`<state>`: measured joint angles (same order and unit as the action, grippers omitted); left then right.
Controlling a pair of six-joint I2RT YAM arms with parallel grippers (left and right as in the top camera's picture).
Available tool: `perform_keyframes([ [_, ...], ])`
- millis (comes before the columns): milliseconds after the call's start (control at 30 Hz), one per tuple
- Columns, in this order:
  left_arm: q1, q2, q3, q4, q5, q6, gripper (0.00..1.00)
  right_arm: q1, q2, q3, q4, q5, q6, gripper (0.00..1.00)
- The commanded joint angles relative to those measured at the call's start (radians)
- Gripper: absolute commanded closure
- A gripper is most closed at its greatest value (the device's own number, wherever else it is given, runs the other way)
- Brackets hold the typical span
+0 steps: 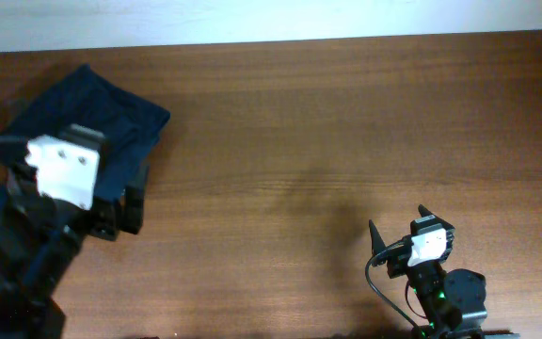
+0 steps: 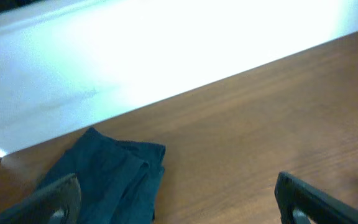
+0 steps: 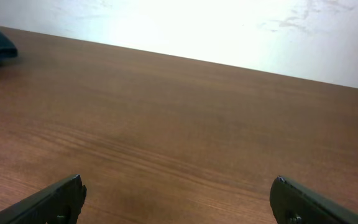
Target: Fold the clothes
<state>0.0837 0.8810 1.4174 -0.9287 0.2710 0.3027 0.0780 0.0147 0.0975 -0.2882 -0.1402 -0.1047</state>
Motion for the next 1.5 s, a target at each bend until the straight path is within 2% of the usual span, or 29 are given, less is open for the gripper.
perform_keyframes([
  [0,-0.011,-0.107,-0.247,0.174,-0.024,-0.009,0.01,-0.006,-0.011,-0.008,0.001,-0.010,0.008,0.01],
  [233,-0.048,-0.357,-0.668,0.490,-0.026,-0.030,0.01,-0.006,-0.011,-0.008,0.001,-0.010,0.008,0.01],
  [367,-0.058,-0.515,-0.884,0.618,-0.025,-0.030,0.01,-0.006,-0.011,-0.008,0.001,-0.010,0.008,0.01],
  [567,-0.071,-0.766,-1.119,0.660,-0.025,-0.029,0.01,-0.006,-0.011,-0.008,0.001,-0.010,0.008,0.01],
  [700,-0.072,-0.881,-1.205,0.665,-0.029,-0.029,0.01,-0.006,-0.011,-0.008,0.001,-0.010,0.008,0.01],
  [1100,-0.114,-0.876,-1.371,0.773,-0.116,-0.029,0.01,-0.006,-0.011,-0.008,0.001,-0.010,0.008,0.01],
  [1467,-0.114,-0.874,-1.385,0.813,-0.111,-0.029,0.01,-0.006,-0.011,-0.008,0.001,-0.010,0.008,0.01],
])
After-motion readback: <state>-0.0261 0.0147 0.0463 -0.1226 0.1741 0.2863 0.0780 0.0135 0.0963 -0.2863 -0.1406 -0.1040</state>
